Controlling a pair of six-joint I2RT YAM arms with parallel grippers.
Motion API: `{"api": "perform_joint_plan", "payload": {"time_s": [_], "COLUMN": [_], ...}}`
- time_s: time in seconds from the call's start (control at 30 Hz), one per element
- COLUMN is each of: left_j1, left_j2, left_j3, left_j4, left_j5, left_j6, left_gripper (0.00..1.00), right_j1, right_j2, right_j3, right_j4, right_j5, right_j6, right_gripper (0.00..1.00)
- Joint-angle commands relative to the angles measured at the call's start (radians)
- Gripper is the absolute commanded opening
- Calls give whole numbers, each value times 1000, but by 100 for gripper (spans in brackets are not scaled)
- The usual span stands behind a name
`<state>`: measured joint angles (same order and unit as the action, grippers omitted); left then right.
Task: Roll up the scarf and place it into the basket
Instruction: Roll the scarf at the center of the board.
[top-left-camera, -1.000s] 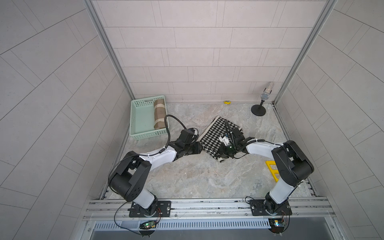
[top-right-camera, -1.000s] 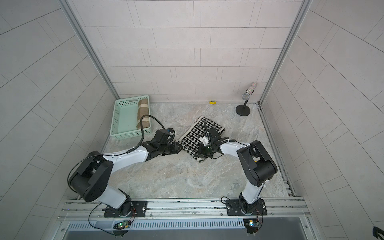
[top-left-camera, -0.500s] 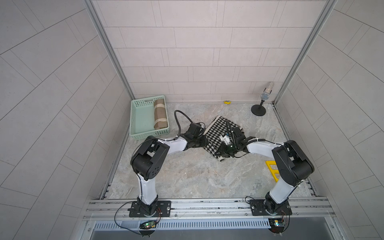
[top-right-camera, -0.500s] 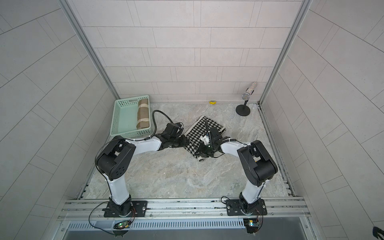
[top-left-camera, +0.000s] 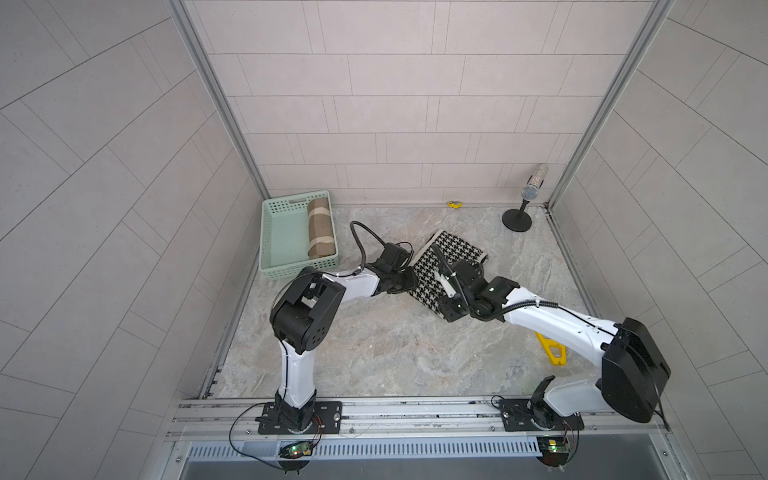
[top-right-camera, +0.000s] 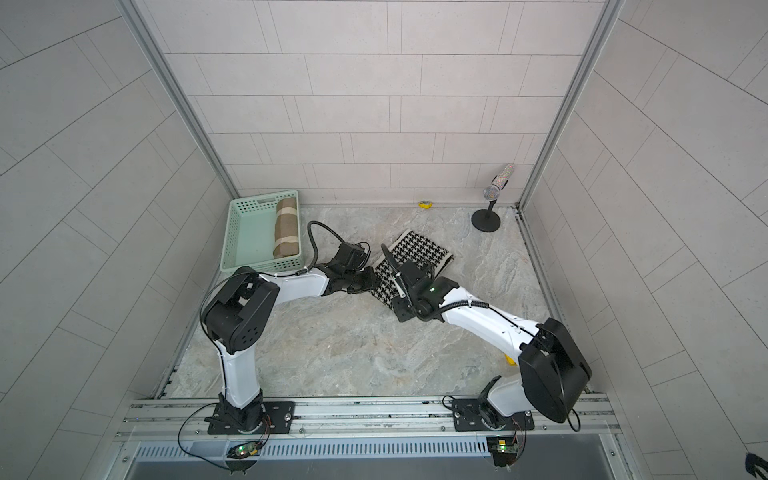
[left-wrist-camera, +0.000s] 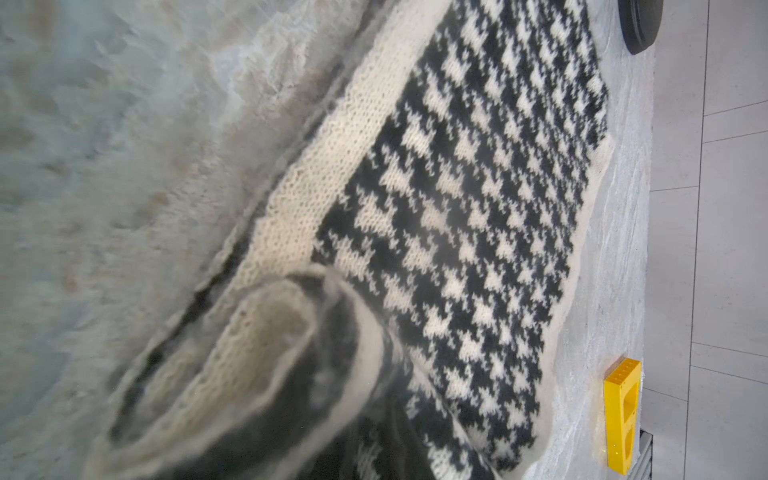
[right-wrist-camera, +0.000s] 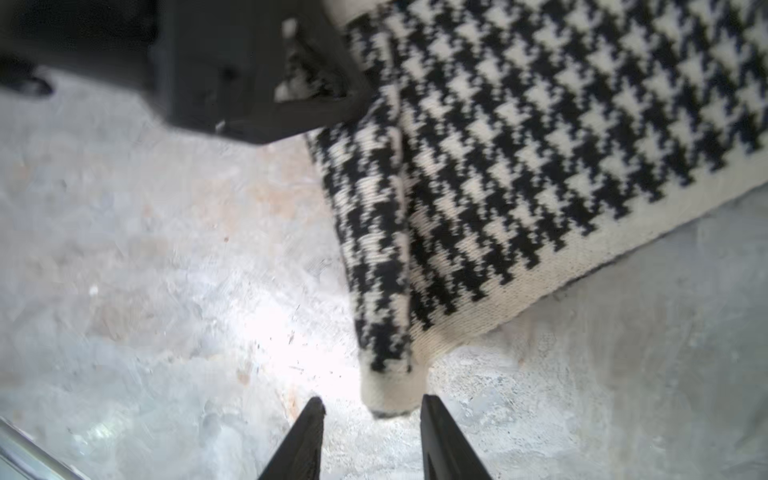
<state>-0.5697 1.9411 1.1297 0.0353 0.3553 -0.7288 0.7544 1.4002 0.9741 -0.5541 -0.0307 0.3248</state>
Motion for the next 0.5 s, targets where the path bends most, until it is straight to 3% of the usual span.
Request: {"api": "perform_joint_plan", "payload": {"time_s": [0.0,0.13,0.47], "left_j1": [6,6,7], "left_j2": [36,37,63], "left_j3": [18,21,56], "left_j4": [-49,-56,-84], "left_j5": [-10,-5,12], "left_j6": [-32,-30,-24], "left_gripper": [18,18,18], "right_j1": [74,71,-20], "right_j2": [-3,81,283], "right_j3": [8,34,81], "right_j4": [-47,-50,15], "right_j5": [178,236,244], "right_j6": [-98,-81,-142], "right_gripper": [37,33,27]}}
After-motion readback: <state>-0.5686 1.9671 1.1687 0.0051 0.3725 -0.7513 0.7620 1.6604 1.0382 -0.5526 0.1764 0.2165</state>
